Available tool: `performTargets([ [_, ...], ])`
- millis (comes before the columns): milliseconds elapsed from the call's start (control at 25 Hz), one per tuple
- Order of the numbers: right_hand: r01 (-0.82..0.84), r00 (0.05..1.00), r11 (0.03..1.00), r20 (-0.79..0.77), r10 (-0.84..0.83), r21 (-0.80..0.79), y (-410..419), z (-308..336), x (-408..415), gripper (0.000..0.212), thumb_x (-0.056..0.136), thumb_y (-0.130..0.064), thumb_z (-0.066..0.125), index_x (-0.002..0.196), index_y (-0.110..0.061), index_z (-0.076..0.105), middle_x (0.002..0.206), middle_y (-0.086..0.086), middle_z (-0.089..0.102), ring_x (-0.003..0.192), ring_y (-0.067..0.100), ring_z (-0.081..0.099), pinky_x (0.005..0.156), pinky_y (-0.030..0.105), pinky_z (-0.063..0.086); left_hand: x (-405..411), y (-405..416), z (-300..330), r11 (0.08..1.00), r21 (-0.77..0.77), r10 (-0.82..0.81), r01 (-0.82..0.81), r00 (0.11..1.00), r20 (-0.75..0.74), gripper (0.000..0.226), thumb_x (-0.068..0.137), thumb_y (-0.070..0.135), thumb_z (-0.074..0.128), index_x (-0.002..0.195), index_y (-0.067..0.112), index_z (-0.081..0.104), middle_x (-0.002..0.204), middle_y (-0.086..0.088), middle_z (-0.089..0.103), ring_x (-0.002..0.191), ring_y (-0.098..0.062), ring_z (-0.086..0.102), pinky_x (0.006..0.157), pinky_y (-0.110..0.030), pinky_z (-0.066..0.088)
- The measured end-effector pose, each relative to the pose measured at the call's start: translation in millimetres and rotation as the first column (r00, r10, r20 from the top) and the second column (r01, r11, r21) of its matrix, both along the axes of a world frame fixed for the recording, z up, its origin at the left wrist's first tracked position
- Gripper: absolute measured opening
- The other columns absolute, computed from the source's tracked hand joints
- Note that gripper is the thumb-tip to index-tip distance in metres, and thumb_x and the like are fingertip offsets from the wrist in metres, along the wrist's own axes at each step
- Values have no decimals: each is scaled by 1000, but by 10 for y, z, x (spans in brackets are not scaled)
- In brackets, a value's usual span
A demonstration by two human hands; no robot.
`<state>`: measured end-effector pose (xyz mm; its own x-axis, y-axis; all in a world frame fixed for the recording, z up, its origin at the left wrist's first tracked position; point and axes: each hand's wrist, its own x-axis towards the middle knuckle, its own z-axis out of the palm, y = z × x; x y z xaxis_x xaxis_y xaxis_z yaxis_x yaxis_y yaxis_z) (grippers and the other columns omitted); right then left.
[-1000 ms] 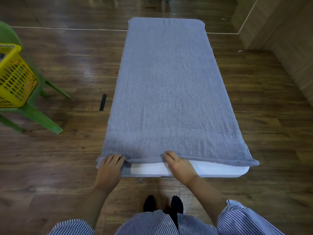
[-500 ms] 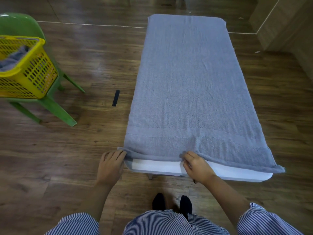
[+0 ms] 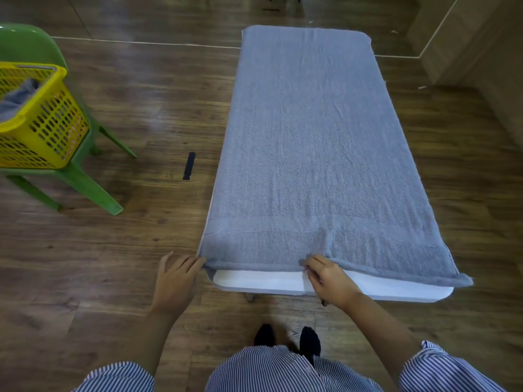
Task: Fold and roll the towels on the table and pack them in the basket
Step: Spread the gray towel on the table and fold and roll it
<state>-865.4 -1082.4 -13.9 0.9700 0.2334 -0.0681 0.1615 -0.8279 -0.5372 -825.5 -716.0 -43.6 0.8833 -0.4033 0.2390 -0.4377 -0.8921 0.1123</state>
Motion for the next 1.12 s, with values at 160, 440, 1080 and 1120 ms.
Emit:
performTargets([
  [160,19,996,1000,-90,-17,24,11,6,63,24,93,-11,51,114,-8,61,104,1,60,86,15,55,76,16,38,76,12,37,999,51,8,-5,999,-52,38,68,13,50,102,22,65,88,6,68,84,-20,62,80,-44,36],
  [440,51,999,998,-15,-51,22,29,-26,117,7,91,-13,55,97,-12,56,98,4,55,76,24,58,63,25,42,112,-260,80,997,-44,66,-68,996,-52,36,66,1,66,98,18,66,98,1,64,84,-24,63,72,-42,41],
  [1080,233,973,972,-8,-233,28,-815,-46,-271,29,91,-3,51,117,-11,61,116,2,55,93,20,62,81,29,51,-30,-1541,213,948,-1,-313,318,933,-177,32,78,21,43,95,17,71,97,3,67,84,-19,65,64,-32,50],
  [1120,235,972,972,-5,-235,18,-883,-44,-307,27,91,-3,52,114,-9,63,112,4,57,90,22,63,79,30,51,-29,-1615,224,947,-2,-318,322,932,-173,33,79,21,42,95,17,70,97,3,66,84,-19,65,64,-32,50],
])
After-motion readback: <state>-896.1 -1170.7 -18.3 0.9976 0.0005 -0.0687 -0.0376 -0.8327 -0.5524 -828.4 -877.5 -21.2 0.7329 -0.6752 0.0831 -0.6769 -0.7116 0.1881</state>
